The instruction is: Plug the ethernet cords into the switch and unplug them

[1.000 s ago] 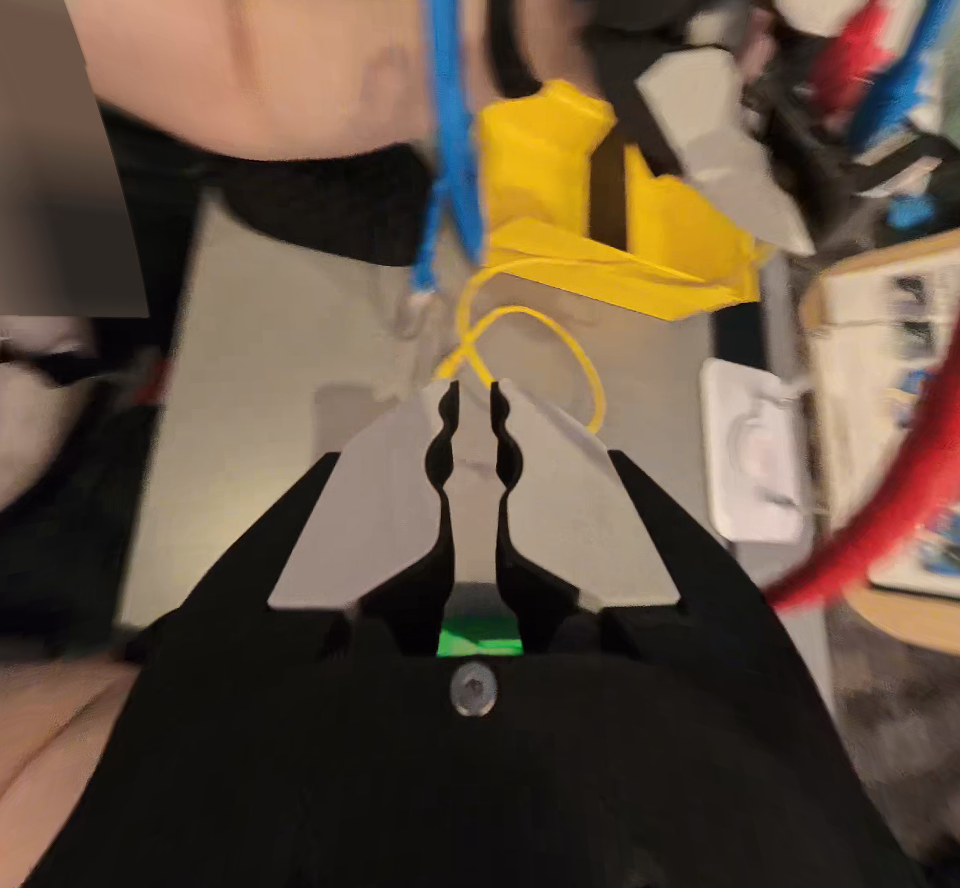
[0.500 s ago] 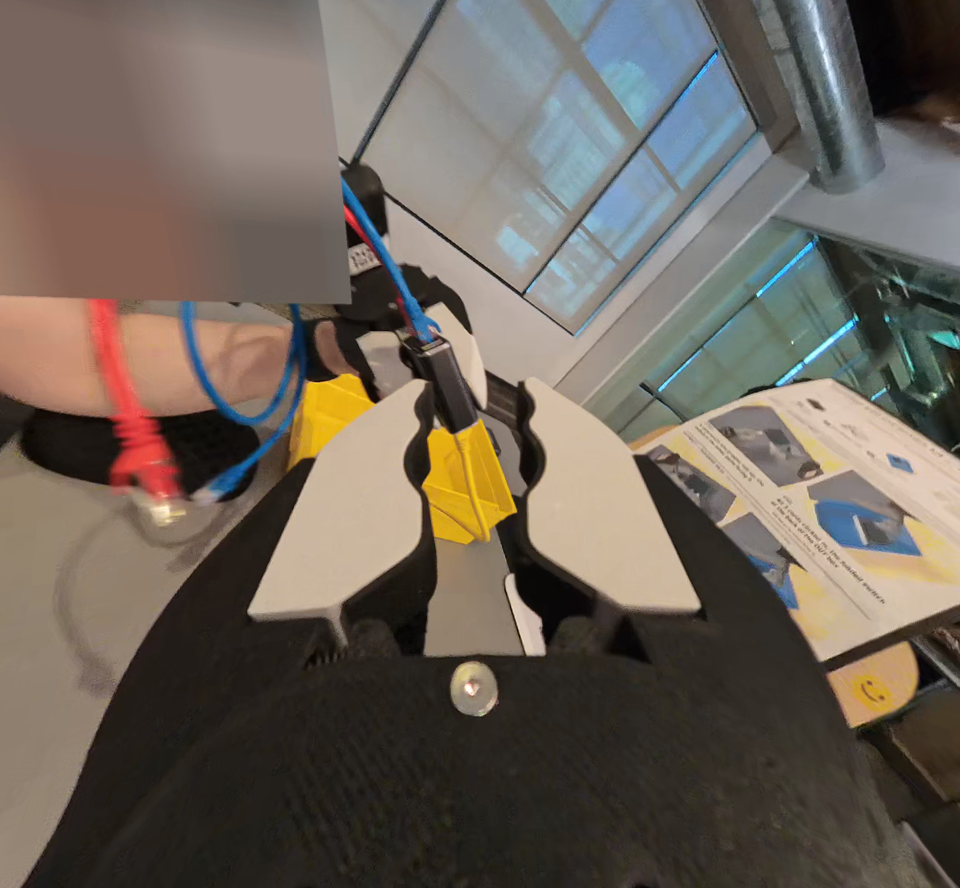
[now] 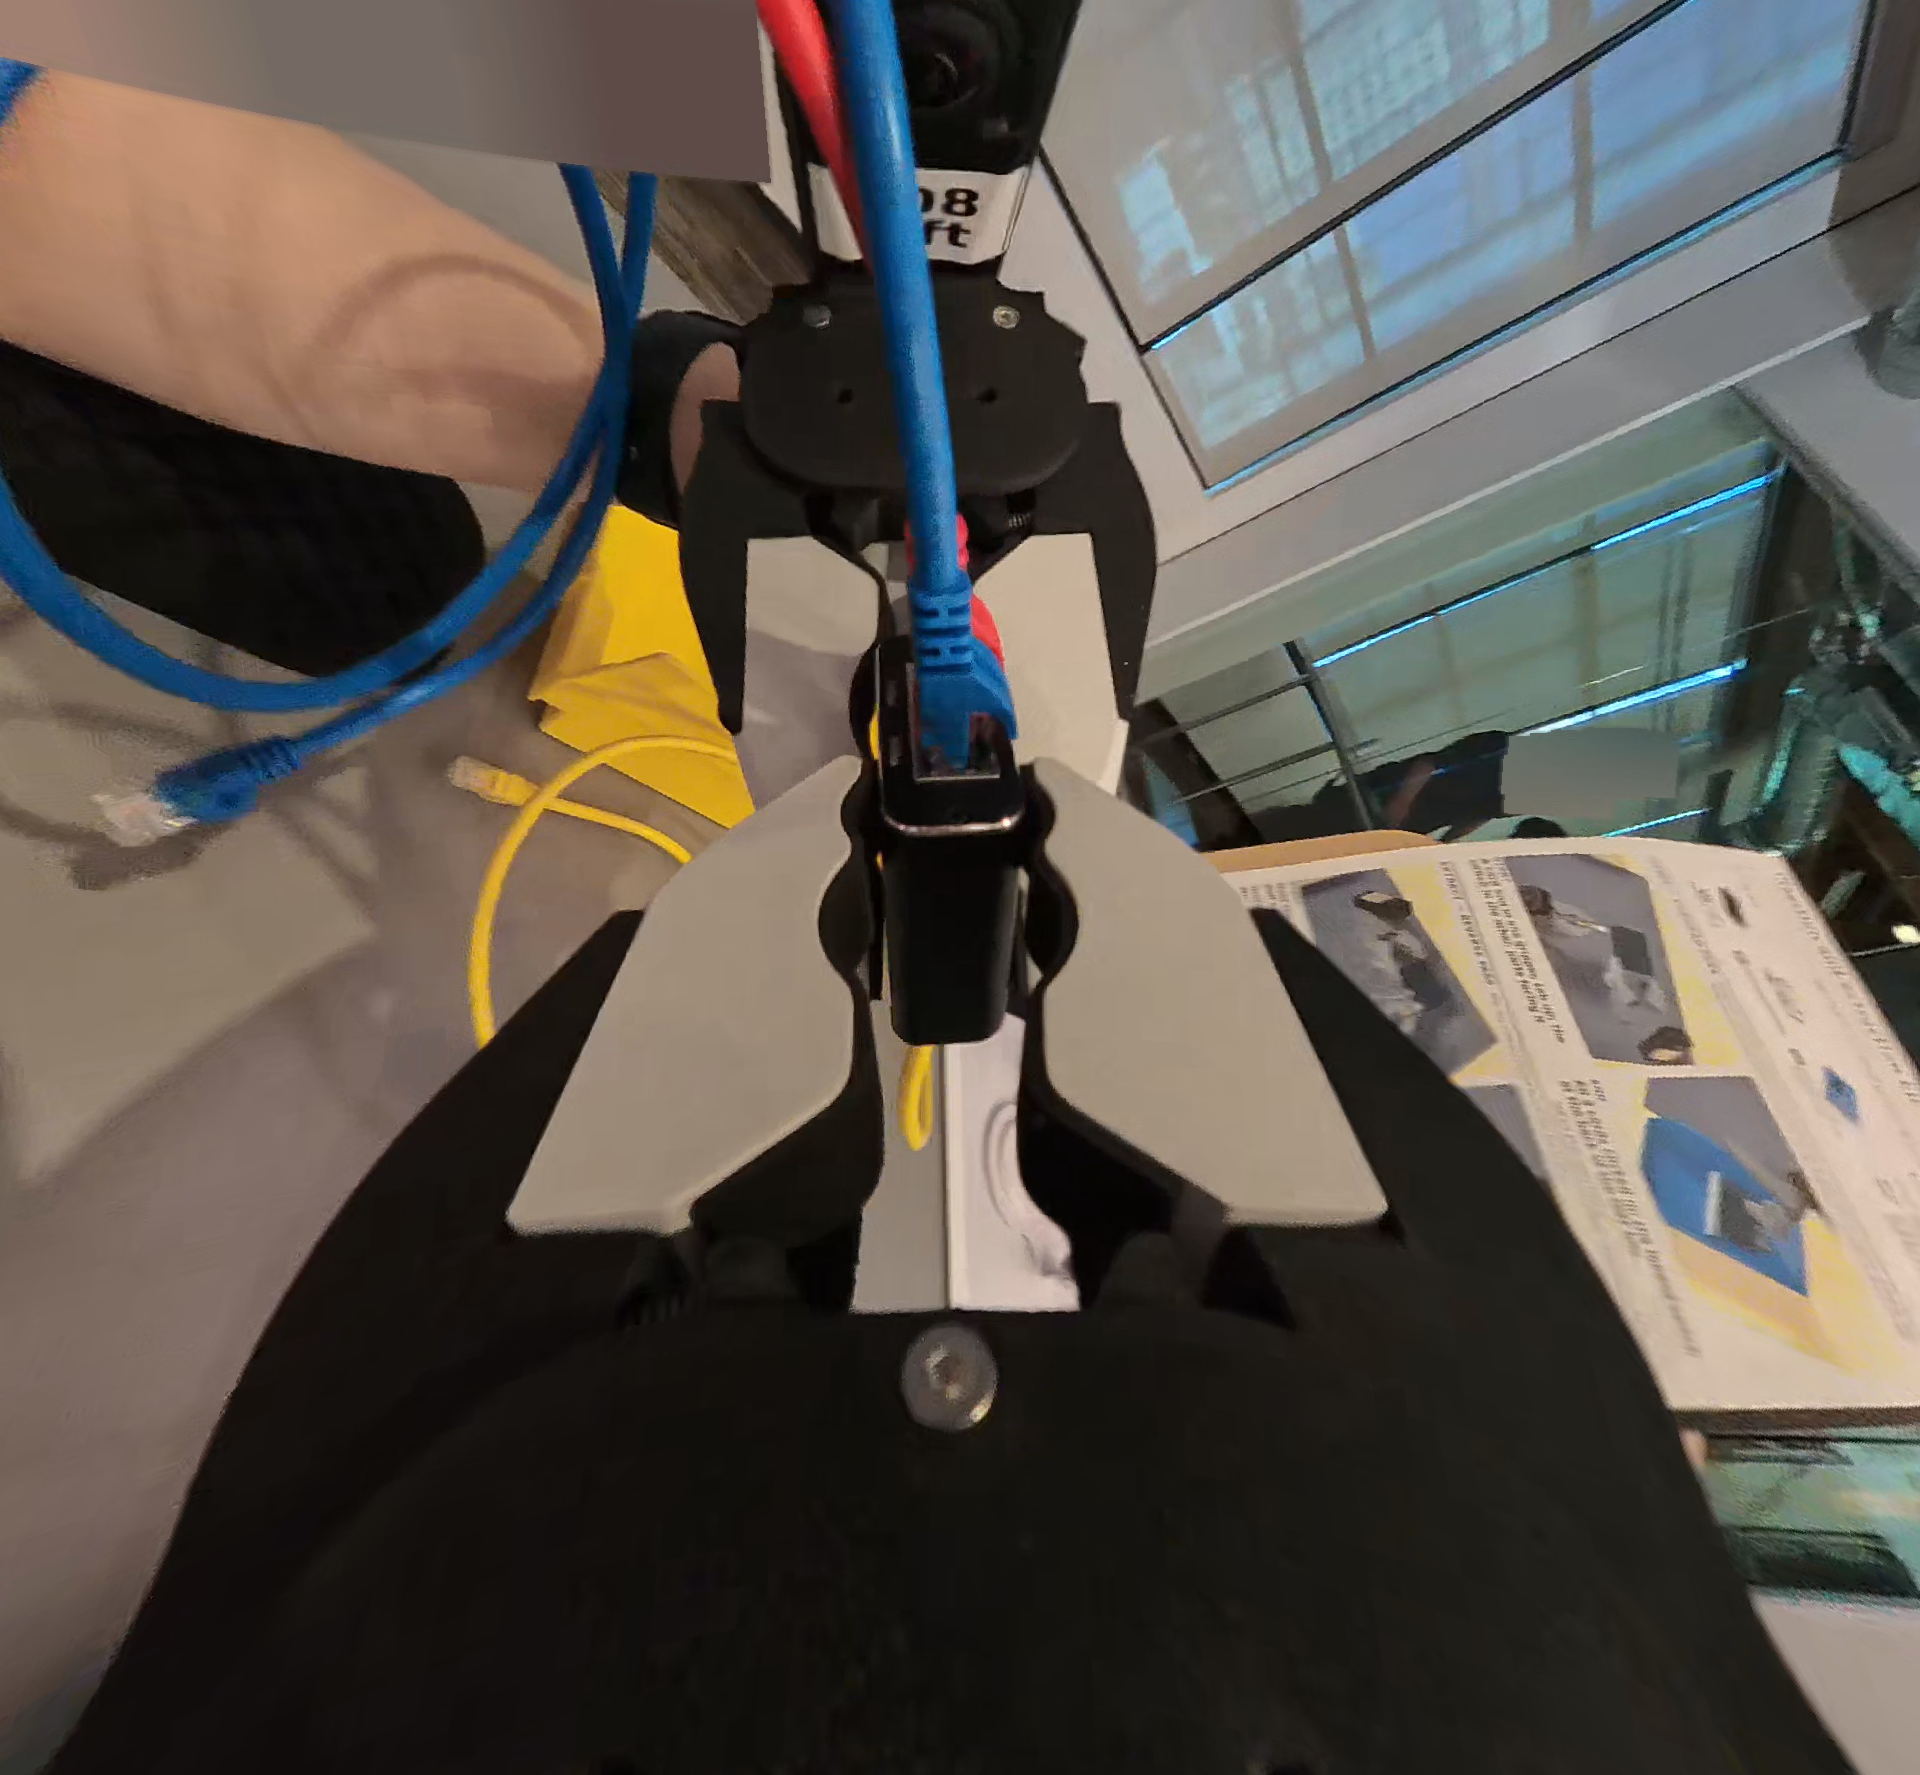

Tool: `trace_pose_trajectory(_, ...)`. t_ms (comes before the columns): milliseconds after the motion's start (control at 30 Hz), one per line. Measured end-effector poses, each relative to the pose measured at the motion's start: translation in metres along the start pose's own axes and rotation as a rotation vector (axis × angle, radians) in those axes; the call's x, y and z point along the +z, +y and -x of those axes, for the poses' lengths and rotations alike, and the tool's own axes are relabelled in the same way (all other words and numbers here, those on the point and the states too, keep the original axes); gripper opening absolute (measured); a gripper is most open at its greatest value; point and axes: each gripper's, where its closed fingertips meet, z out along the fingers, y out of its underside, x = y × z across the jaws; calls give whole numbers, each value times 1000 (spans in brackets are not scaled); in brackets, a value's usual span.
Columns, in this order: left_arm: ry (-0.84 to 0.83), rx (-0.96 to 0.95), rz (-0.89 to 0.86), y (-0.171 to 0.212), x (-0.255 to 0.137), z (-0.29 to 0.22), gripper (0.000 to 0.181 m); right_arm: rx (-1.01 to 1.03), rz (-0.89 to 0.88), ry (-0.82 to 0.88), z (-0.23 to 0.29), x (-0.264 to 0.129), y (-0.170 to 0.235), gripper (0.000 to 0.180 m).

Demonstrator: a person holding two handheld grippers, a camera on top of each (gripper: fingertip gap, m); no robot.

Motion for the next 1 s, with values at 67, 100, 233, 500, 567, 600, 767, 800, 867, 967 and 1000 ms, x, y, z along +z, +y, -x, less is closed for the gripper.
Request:
trace_pose_trajectory(67, 7, -11, -8, -1, 0, -1, 26, 30, -15, -15, 0, -1, 1, 26)
trace_pose_trajectory(100, 16, -16, -10, -1, 0, -2, 26, 28, -28, -16, 1, -1, 0, 27)
trace_pose_trajectory(233, 36, -23, -9, -2, 2, -5, 26, 27, -46, -44, 4, -3, 1, 26)
trace_pose_trajectory(500, 10, -141, 41, 12, 0, 4, 36, 41, 78, -23, -1, 1, 11, 26)
trace_pose_trajectory(567, -29, -200, 59, 21, -8, 16, 47, 66, 91, 10, -8, 1, 17, 26)
trace_pose_trajectory(600, -45, -235, 64, 26, -15, 23, 51, 86, 95, 34, -14, -1, 21, 26)
trace_pose_trajectory(767, -233, -396, 213, 78, -61, 65, 56, 205, 185, 198, -51, -22, 56, 26)
trace_pose_trajectory(800, -318, -431, 276, 95, -74, 78, 53, 225, 189, 225, -57, -28, 60, 26)
trace_pose_trajectory(867, -419, -494, 372, 122, -97, 91, 54, 246, 198, 326, -74, -45, 66, 27)
trace_pose_trajectory(967, -459, -548, 414, 136, -112, 96, 54, 271, 221, 436, -92, -71, 75, 26)
trace_pose_trajectory(1000, -471, -551, 424, 138, -114, 97, 53, 277, 237, 470, -96, -78, 78, 26)
